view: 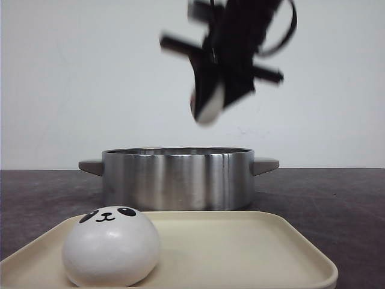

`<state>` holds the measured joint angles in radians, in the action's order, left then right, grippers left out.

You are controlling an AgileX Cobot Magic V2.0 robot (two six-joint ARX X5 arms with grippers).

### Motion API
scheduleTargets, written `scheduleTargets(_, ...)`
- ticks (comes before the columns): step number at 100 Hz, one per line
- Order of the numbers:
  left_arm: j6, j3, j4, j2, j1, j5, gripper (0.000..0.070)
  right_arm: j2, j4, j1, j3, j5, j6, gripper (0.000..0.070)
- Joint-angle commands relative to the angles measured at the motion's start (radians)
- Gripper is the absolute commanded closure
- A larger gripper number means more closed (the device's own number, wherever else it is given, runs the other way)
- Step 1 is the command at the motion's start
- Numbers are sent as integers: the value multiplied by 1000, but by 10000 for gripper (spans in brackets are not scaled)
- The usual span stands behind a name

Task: Steam buns
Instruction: 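Lift the bun with the right gripper and release it into the steamer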

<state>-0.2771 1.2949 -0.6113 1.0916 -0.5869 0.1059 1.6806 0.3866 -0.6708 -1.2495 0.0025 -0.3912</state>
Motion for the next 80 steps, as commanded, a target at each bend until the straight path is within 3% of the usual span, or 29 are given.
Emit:
scheduleTargets(1, 0, 19, -18, 12, -9, 2, 74, 54, -30, 5, -14, -70, 14, 692)
scheduleTargets(9, 2, 19, -80, 13, -9, 1, 75, 95, -51, 23, -14, -145, 12, 689)
scheduleTargets(14, 8, 18, -129, 13, -9, 2, 75, 111, -51, 28, -14, -158, 6, 651)
scheduleTargets(18, 13, 14, -162, 13, -10, 0, 75, 118, -49, 32, -14, -159, 6, 557)
scheduleTargets(26, 24, -5, -204, 12, -14, -2, 75, 124, -42, 32, -14, -154, 6, 305)
scheduleTargets(31, 24, -23, -212, 11, -19, -3, 74, 124, -44, 33, -14, -143, 6, 224)
scheduleTargets(80, -45, -285, -133, 10, -148, -88, 74, 40, 32, 51, -133, -126, 30, 215)
